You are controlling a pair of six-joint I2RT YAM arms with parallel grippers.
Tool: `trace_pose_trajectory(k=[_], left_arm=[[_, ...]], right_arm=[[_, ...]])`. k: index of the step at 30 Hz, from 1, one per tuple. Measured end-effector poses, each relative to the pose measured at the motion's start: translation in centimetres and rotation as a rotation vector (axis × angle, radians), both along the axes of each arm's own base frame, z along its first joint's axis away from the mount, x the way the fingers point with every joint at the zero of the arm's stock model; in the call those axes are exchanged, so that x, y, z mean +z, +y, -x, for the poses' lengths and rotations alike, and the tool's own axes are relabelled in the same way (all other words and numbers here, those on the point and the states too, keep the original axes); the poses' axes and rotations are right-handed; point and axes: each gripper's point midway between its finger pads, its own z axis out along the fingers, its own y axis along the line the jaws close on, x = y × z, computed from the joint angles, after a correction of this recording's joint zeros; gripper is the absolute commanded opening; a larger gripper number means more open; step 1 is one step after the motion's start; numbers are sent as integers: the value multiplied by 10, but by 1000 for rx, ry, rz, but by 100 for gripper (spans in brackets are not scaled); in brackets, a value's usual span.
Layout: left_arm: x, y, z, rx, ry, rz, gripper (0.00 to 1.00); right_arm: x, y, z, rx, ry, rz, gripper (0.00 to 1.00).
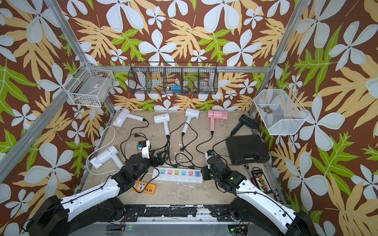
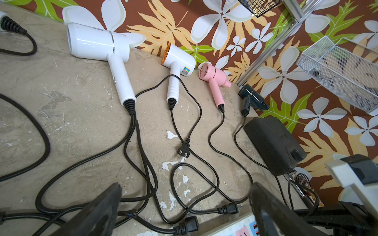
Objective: Charge the blow dryers
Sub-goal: Insert the plug into the socket.
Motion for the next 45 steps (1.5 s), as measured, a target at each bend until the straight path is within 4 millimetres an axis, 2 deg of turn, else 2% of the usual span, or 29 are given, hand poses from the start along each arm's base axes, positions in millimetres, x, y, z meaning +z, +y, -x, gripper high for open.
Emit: trace_pose_trajectory(k=[10,17,27,45], left_arm=[[-6,1,0,4,11,-13,100],[-6,2,-1,11,9,-16,100],[-6,3,-1,17,8,-18,100],[-9,3,-2,16,14,-25,100]], right_arm=[[-4,37,8,40,1,24,0],[-5,56,5,-3,6,31,0],[-19,60,5,-73,49,52,0],[-26,66,-1,-105,47,76,0]])
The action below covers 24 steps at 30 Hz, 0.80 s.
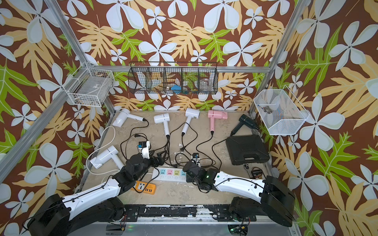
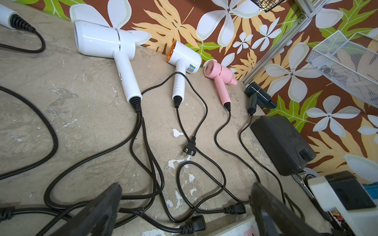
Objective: Charge the blow dryers
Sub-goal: Insert the plug into the socket.
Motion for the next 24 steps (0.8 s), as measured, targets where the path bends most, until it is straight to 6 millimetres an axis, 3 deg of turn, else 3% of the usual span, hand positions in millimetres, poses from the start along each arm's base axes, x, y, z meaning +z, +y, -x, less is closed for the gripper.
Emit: trace_pose_trajectory(k=[15,24], left_arm=[[2,-1,-1,-1,-8,6,100],[2,-1,-1,-4,-8,7,100]], right_arm=[[0,-5,-5,-18,-28,41,0],[-1,2,-2,3,-42,59,0]])
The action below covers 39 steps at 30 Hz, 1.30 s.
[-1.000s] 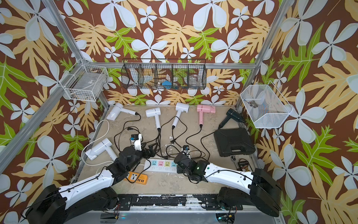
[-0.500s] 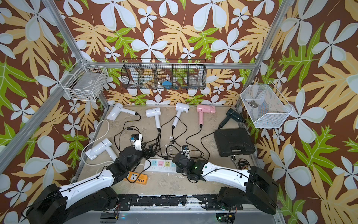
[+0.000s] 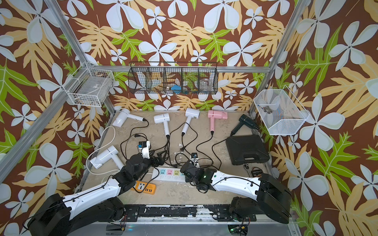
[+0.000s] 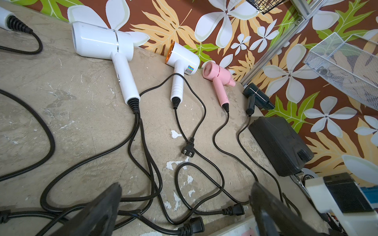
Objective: Charge the blow dryers
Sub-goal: Insert the plug into the socket.
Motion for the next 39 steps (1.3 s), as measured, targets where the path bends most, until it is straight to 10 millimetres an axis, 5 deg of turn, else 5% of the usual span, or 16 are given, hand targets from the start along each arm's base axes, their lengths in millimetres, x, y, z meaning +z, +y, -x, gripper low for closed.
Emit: trace_pose_trajectory(k=[39], left_arm=[[1,-2,1,-14,-3,8,100]], right_arm=[[-1,0,4,-34,-106,35,0]])
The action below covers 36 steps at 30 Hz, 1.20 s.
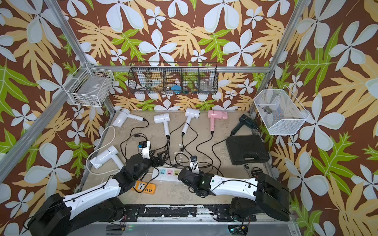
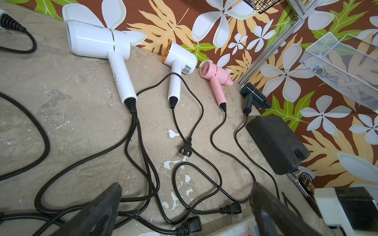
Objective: Charge the blow dryers
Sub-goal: Insert the plug into the socket.
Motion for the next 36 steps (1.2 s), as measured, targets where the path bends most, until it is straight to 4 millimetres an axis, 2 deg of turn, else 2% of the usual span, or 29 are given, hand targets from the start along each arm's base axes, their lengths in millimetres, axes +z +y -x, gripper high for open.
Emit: trace_pose_trajectory(k=[15,36], left_arm=[[1,0,0,0,-3,2,100],[2,0,1,-3,-4,4,100]], right_arm=[[-3,-1,0,-2,-8,-8,0],[-7,-2,9,25,-23,12,0]])
